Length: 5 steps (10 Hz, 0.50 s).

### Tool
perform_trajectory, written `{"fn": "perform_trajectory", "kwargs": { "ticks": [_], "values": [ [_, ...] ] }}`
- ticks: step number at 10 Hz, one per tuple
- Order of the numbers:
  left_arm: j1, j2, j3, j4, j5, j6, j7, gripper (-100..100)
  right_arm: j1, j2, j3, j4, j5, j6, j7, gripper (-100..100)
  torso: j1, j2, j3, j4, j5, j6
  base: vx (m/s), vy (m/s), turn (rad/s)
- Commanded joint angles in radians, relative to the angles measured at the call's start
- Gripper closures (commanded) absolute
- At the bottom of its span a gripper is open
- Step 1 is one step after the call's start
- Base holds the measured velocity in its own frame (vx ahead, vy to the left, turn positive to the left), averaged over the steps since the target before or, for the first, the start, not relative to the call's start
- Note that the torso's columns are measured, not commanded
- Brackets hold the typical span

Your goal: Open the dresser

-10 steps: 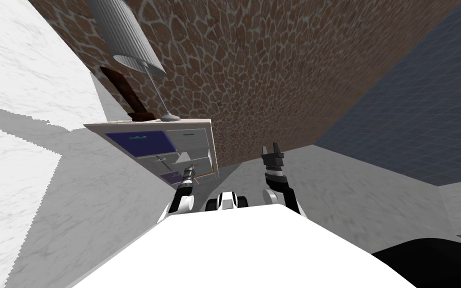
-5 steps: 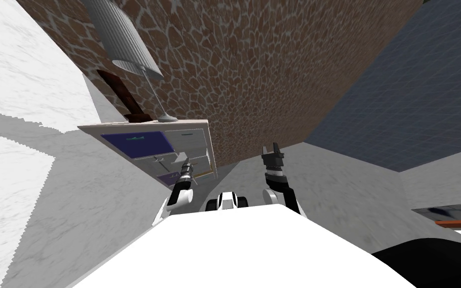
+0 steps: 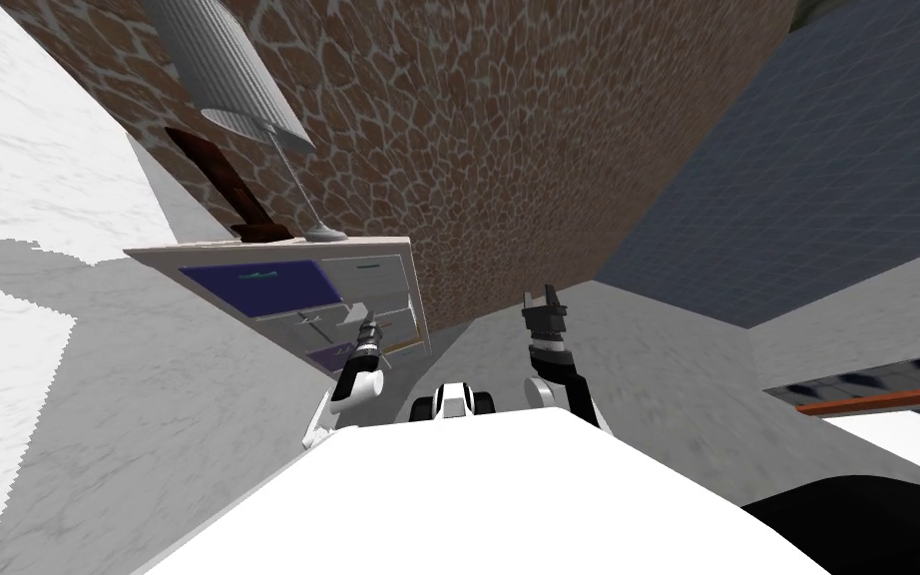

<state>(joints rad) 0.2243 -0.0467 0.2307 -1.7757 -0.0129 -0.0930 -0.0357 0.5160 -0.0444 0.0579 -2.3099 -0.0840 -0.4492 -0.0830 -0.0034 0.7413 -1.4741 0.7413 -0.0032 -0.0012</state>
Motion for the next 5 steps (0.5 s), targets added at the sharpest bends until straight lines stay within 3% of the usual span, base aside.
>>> {"fn": "perform_trajectory", "kwargs": {
  "ticks": [1,5],
  "values": [
    [0.001,0.0,-0.001,0.003,0.0,0.001,0.0,0,0.0,0.0,0.0,0.0,0.0,0.0,0.0,0,0.001,-0.002,-0.001,-0.001,0.001,0.0,0.0,0.0,0.0],
    [0.003,-0.001,-0.001,0.005,0.0,0.004,0.0,0,0.0,0.0,0.0,0.0,0.0,0.0,0.0,0,0.003,-0.003,-0.001,-0.003,0.003,0.001,0.0,0.0,0.0]
  ]
}}
